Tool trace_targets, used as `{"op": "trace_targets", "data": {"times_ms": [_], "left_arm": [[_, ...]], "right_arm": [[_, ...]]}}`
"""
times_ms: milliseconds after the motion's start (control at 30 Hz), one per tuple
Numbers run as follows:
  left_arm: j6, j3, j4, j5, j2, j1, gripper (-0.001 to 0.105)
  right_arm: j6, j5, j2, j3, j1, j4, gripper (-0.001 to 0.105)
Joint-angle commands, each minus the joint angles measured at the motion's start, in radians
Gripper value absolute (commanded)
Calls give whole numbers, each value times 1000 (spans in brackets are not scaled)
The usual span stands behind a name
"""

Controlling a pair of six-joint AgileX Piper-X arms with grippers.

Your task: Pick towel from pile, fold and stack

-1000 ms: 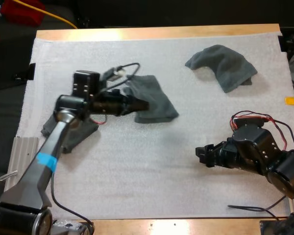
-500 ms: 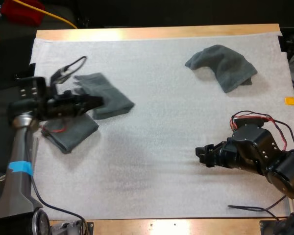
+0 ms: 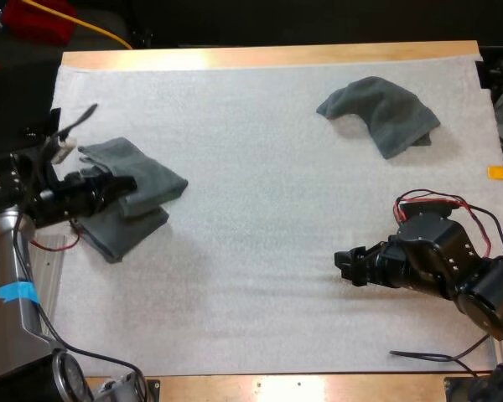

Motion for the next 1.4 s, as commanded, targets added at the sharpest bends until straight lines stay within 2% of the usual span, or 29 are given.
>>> {"op": "trace_targets", "data": {"times_ms": [0,300,567,700,900,1133,1233,1367], "left_arm": [[13,11,-21,-11,-14,8,0],[-17,21,-46,-17,-12,98,0],[-7,31,-36,-49,-12,100,0],[0,73,-36,-107,-9,100,0],[3,129,-37,-126,-2,100,0],[22,135,21,-254,-2,100,1],[22,135,38,-297,-2,100,18],[23,125,81,-377,-2,100,56]], "right_arm": [[-12,-5,-5,-6,2,8,69],[-20,-5,-5,-6,2,8,69],[-30,-5,-5,-6,2,1,69],[-30,-5,-5,-6,2,1,69],[-30,-5,-5,-6,2,1,69],[-30,-5,-5,-6,2,1,69],[-30,-5,-5,-6,2,1,69],[-30,-5,-5,-6,2,1,69]]}}
